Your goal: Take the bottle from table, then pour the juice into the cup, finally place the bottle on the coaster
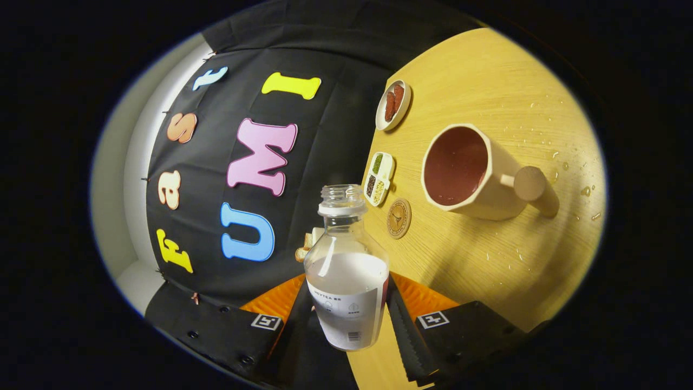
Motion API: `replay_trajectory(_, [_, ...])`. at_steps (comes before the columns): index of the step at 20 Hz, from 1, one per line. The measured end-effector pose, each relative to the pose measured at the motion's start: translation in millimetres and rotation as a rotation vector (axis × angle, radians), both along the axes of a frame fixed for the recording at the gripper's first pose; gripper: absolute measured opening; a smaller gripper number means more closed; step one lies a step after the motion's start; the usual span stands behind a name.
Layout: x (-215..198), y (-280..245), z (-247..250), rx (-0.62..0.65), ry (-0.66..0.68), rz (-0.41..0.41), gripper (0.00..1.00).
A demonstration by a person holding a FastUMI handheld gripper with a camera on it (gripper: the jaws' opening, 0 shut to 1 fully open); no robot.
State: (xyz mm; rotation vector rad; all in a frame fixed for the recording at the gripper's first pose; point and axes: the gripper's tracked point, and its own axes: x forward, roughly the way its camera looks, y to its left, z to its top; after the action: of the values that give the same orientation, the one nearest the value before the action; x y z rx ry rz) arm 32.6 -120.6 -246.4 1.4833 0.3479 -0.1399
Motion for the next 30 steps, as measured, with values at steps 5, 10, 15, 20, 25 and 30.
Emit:
replay_trajectory(5, [-1.5,-4.7,4.5,0.138,-0.004,-0.023,0.76])
replay_trajectory(10, [0.4,-7.0,4.4,0.219,0.01,-0.054,0.76])
replay_trajectory(15, [-0.9,-15.9,6.4,0.296,0.006,-0.124,0.75])
replay_trajectory(20, [0.9,-18.0,8.8,0.328,-0.003,-0.133,0.76])
replay_trajectory(25, [8.8,-23.9,15.0,0.376,-0.012,-0.167,0.76])
replay_trajectory(30, [12.6,-27.4,16.6,0.419,-0.012,-0.197,0.76])
